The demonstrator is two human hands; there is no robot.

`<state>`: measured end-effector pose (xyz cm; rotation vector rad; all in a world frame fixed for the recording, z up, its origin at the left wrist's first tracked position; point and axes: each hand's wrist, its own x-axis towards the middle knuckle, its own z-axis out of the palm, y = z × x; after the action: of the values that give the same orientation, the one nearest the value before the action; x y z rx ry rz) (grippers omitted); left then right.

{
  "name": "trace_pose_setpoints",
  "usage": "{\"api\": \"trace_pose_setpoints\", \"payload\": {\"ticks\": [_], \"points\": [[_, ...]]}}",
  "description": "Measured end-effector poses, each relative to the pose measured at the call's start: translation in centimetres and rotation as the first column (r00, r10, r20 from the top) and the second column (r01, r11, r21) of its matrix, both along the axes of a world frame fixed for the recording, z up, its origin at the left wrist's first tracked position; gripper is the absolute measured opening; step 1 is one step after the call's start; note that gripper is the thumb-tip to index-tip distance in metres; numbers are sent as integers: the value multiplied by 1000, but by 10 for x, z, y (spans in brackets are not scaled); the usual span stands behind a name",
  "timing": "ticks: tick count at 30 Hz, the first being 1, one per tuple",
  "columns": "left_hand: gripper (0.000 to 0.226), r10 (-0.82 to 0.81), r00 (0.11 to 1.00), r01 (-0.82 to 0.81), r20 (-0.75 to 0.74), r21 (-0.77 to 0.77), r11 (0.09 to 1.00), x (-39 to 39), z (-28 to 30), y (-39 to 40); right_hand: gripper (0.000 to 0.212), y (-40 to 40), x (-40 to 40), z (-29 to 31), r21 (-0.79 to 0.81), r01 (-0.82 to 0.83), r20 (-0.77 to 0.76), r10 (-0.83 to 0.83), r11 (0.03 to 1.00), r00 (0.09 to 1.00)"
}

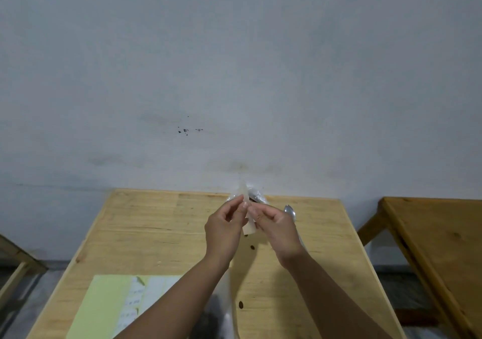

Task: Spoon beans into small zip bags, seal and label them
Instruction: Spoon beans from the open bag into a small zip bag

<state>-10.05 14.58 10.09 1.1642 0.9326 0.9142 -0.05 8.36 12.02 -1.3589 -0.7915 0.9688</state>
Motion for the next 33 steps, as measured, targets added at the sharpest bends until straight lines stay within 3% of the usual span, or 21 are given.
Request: {"api": "trace_pose_setpoints", "payload": {"ticks": [7,11,14,25,33], "points": [[42,-13,996,17,87,-50,999,13,13,11,19,12,20,4,34,-54,56,52,998,997],[15,1,995,3,97,-46,999,19,15,16,23,19,30,5,31,-81,94,78,996,993],[13,12,992,-4,127,-65,998,22,17,19,23,22,34,6,31,-82,106,78,996,991],[10,72,995,-70,-70,27,997,39,14,19,19,19,45,3,34,-35,234,27,999,972],[18,-22,997,23,-79,4,1000,43,21,18,27,16,53,2,39,47,246,-55,998,968]]}}
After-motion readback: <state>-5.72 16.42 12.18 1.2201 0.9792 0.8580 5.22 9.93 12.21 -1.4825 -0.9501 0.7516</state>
